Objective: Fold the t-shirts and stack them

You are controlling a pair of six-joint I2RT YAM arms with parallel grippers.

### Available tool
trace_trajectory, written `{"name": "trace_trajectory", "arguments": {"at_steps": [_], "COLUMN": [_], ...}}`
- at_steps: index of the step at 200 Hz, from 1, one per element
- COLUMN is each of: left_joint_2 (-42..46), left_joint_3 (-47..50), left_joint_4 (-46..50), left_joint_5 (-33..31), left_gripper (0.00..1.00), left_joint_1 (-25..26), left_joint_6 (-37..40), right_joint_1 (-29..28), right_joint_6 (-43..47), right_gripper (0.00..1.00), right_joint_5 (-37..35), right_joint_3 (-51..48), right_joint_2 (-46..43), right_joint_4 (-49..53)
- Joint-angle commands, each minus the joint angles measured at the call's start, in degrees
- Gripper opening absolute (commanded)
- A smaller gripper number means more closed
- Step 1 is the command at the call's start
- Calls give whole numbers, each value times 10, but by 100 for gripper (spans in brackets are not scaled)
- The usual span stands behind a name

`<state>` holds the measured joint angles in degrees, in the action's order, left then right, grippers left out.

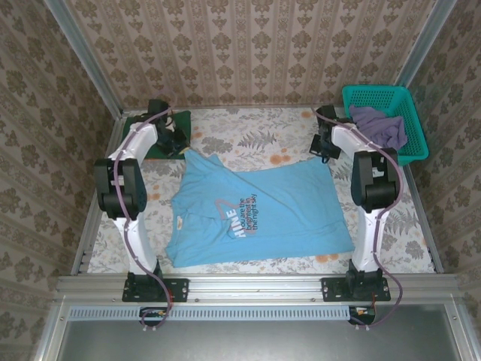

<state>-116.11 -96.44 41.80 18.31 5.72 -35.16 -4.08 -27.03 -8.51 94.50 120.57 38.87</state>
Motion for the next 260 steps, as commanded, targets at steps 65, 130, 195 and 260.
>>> {"name": "trace_trajectory", "arguments": {"at_steps": [65, 130, 195, 260], "left_joint_2": [-28, -71, 79, 332], "left_joint_3": [-42, -110, 34, 305], "left_joint_4": [-49, -11, -71, -136], "left_joint_5": [36, 27, 10, -67], "left_gripper": [7, 6, 6, 8], "left_joint_1": [15, 14, 45, 67], "left_joint_6": [132, 164, 221, 234], "right_joint_1": [32, 56, 56, 60], "right_joint_6": [46, 47, 12, -49], "right_gripper": [0, 0, 0, 0], "right_joint_5": [-7, 28, 97, 133], "right_joint_3": [-108, -168, -242, -383], "right_joint_2": [-123, -158, -226, -350], "right_joint_4": [-59, -106, -109, -117]}}
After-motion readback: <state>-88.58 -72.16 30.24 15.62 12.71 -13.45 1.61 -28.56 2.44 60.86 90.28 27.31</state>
